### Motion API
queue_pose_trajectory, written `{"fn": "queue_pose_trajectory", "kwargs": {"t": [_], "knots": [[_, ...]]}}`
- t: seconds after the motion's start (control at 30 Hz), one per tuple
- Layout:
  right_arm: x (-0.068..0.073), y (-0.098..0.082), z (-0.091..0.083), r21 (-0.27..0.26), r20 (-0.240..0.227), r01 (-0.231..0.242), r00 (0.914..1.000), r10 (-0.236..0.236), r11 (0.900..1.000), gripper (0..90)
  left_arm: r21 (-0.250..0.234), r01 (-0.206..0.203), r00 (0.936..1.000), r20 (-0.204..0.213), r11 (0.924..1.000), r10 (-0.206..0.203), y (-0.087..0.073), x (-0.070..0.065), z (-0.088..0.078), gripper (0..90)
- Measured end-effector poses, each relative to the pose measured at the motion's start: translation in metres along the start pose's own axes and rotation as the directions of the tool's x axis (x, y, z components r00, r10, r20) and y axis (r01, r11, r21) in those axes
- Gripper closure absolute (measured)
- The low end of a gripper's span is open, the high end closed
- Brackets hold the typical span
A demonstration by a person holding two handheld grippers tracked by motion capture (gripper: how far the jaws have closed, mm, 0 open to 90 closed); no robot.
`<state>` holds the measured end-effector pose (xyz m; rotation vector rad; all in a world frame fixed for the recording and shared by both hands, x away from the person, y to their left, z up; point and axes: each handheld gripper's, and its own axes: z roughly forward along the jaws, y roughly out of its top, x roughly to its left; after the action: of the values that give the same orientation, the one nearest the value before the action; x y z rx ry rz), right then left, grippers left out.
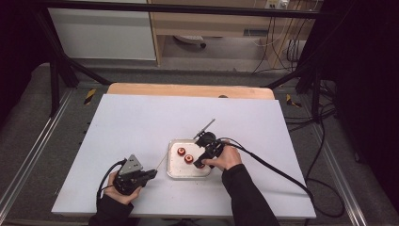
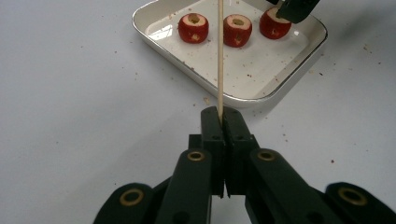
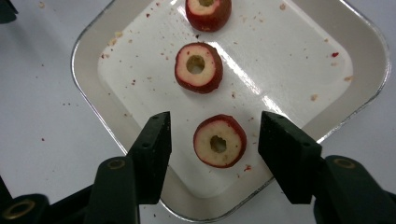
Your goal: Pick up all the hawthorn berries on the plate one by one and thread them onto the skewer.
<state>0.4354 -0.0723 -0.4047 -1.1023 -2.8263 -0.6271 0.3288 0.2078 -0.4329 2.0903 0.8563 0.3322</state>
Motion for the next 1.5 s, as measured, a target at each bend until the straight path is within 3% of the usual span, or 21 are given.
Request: {"fn": "queue_pose_trajectory", "kwargs": {"t": [0.47, 0.73, 0.9, 0.93, 1.07, 1.13, 1.23, 1.4, 1.43, 1.47, 1.5], "knots": [[-0.006, 0.003, 0.011, 0.061, -0.027, -0.024, 0.9993, 0.025, 0.998, 59.3, 0.008, -0.001, 1.0000, 0.005, 1.0000, 0.001, 0.000, 0.000, 0.001, 88.5], [-0.006, 0.003, 0.011, 0.072, -0.031, -0.042, 0.9985, 0.044, 0.997, 60.2, 0.007, -0.004, 1.0000, 0.004, 1.0000, 0.004, 0.000, -0.001, 0.001, 88.5], [-0.004, 0.002, 0.000, 0.020, -0.045, -0.058, 0.9972, 0.059, 0.998, 60.3, 0.002, -0.004, 1.0000, 0.002, 1.0000, 0.004, 0.000, -0.001, 0.000, 88.5], [-0.003, 0.001, -0.008, -0.030, -0.055, -0.068, 0.9963, 0.067, 0.997, 60.3, -0.001, -0.003, 1.0000, 0.002, 1.0000, 0.003, 0.000, -0.001, 0.000, 88.5], [-0.001, -0.001, -0.019, -0.092, -0.056, -0.091, 0.9947, 0.086, 0.992, 60.4, -0.007, -0.003, 1.0000, 0.001, 1.0000, 0.003, 0.000, -0.002, 0.000, 88.5], [0.001, -0.004, -0.026, -0.159, -0.073, -0.105, 0.9929, 0.094, 0.982, 60.5, -0.011, -0.001, 1.0000, -0.001, 0.9999, 0.001, 0.000, -0.003, 0.000, 88.5], [0.002, -0.010, -0.032, -0.254, -0.116, -0.143, 0.9863, 0.117, 0.956, 60.5, -0.014, 0.001, 1.0000, -0.004, 0.9999, -0.001, 0.000, -0.003, 0.000, 88.5], [0.002, -0.021, -0.034, -0.397, -0.159, -0.192, 0.9775, 0.139, 0.898, 60.6, -0.021, 0.011, 0.9999, -0.010, 0.9997, -0.011, 0.000, -0.003, 0.000, 88.5], [0.002, -0.021, -0.034, -0.397, -0.159, -0.192, 0.9775, 0.139, 0.898, 60.6, -0.022, 0.013, 0.9999, -0.011, 0.9997, -0.013, 0.000, -0.004, 0.000, 88.5], [0.003, -0.025, -0.034, -0.451, -0.181, -0.220, 0.9715, 0.153, 0.865, 60.6, -0.024, 0.016, 0.9998, -0.012, 0.9996, -0.016, 0.000, -0.004, 0.000, 88.5], [0.003, -0.027, -0.034, -0.467, -0.187, -0.232, 0.9691, 0.160, 0.854, 60.6, -0.028, 0.018, 0.9997, -0.013, 0.9995, -0.018, 0.000, -0.004, 0.000, 88.5]]}}
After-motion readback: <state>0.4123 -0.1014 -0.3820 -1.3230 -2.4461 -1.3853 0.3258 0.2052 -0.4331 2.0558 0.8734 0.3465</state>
